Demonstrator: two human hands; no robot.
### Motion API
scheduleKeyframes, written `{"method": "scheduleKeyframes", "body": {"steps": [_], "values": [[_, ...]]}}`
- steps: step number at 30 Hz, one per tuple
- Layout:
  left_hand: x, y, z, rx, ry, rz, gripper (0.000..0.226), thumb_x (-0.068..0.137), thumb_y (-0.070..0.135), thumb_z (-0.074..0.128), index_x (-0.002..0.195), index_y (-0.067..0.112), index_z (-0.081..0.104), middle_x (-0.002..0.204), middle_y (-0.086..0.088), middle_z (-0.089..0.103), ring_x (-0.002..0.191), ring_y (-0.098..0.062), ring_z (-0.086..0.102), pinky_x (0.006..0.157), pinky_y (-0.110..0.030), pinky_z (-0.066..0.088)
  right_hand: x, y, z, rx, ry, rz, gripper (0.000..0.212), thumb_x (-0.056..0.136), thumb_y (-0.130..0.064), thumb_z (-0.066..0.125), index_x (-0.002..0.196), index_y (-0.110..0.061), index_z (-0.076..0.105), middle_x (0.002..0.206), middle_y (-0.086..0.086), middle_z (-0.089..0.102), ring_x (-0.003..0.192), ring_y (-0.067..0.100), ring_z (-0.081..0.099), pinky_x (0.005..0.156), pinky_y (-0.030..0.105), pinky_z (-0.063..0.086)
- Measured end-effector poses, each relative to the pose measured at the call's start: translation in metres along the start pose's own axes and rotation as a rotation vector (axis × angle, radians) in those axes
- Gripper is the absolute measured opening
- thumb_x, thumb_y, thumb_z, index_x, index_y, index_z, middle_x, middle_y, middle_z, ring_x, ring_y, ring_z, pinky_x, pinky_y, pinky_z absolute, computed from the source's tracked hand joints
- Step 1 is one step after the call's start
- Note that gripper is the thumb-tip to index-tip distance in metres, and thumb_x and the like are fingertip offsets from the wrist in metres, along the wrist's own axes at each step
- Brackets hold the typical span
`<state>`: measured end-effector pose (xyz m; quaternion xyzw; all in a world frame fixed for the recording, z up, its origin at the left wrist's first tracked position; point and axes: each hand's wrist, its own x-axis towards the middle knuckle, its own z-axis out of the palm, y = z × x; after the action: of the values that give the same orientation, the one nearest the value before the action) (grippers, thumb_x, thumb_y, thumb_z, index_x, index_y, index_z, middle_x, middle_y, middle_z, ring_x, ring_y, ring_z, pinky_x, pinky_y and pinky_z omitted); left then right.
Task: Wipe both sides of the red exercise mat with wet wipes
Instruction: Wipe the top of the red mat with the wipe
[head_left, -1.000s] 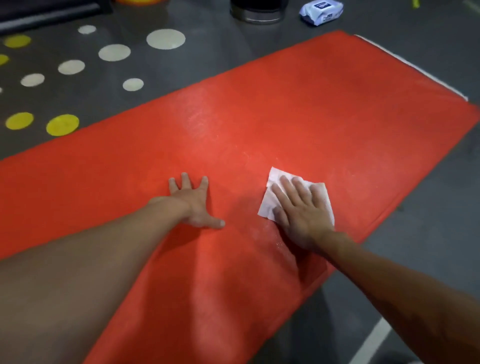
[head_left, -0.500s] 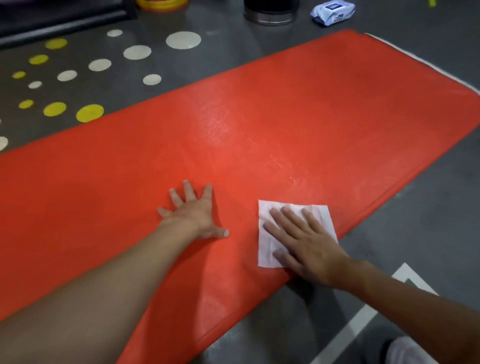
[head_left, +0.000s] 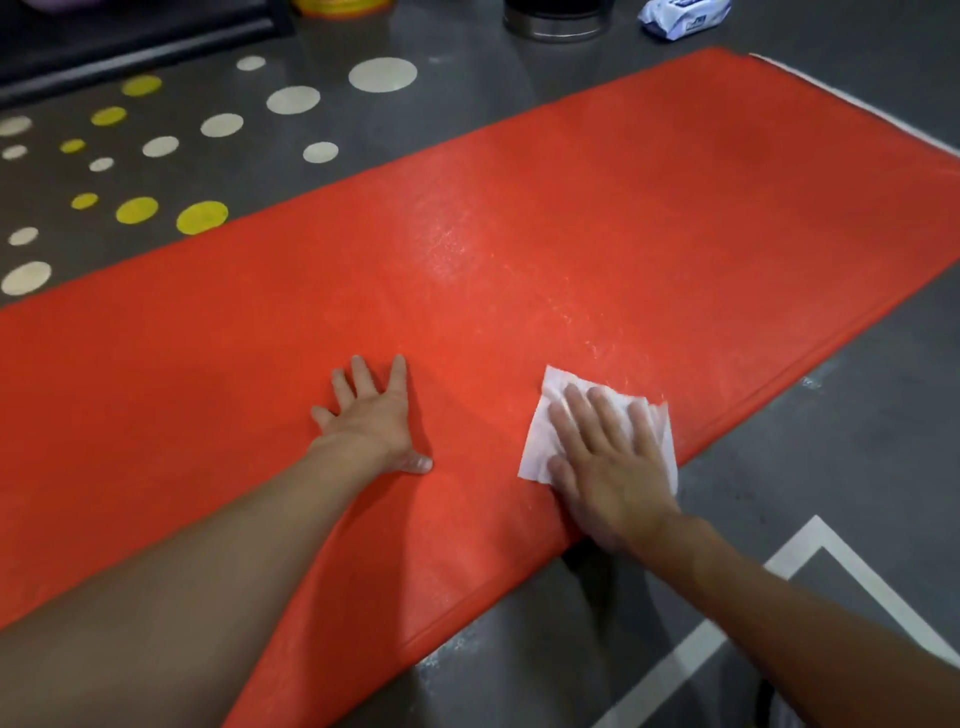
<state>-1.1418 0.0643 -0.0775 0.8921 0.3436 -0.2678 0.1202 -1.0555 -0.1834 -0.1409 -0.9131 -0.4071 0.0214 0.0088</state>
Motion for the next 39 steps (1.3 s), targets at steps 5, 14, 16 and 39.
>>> {"method": "scheduleKeyframes", "body": {"steps": [5, 14, 16, 39], "values": [[-0.002, -0.005, 0.000, 0.000, -0.014, -0.008, 0.135, 0.068, 0.052, 0.084, 0.155, 0.025, -0.015, 0.161, -0.015, -0.022, 0.149, -0.038, -0.012, 0.117, -0.059, 0.012, -0.011, -0.017, 0.000, -0.037, -0.017, -0.445, 0.062, 0.098, -0.051, 0.033, 0.151, -0.021, 0.038, 0.160, 0.007, 0.029, 0.148, 0.029, 0.024, 0.114, 0.056, 0.016], [0.004, -0.019, -0.018, -0.032, 0.099, 0.022, 0.099, 0.065, 0.043, 0.088, 0.146, 0.040, 0.030, 0.145, -0.002, 0.029, 0.134, -0.036, 0.029, 0.101, -0.053, 0.038, 0.005, -0.033, 0.005, -0.005, -0.032, -0.267, 0.067, 0.098, -0.050, 0.027, 0.152, -0.012, 0.033, 0.161, 0.013, 0.025, 0.149, 0.033, 0.019, 0.115, 0.053, 0.014], [0.005, -0.018, -0.013, -0.031, 0.113, 0.016, 0.099, 0.066, 0.041, 0.088, 0.145, 0.039, 0.028, 0.147, -0.004, 0.025, 0.135, -0.036, 0.026, 0.103, -0.056, 0.035, 0.026, -0.007, 0.001, -0.055, -0.004, -0.338, 0.064, 0.098, -0.051, 0.027, 0.152, -0.018, 0.036, 0.160, 0.008, 0.029, 0.148, 0.030, 0.026, 0.115, 0.053, 0.020], [0.028, -0.035, -0.035, -0.087, 0.085, -0.031, 0.106, 0.059, 0.048, 0.090, 0.147, 0.042, 0.031, 0.147, 0.000, 0.031, 0.136, -0.039, 0.028, 0.102, -0.056, 0.037, 0.097, -0.040, -0.006, -0.055, -0.081, -0.088, 0.072, 0.094, -0.050, 0.004, 0.158, -0.017, 0.006, 0.166, 0.004, 0.003, 0.153, 0.026, 0.005, 0.119, 0.057, 0.005]]}}
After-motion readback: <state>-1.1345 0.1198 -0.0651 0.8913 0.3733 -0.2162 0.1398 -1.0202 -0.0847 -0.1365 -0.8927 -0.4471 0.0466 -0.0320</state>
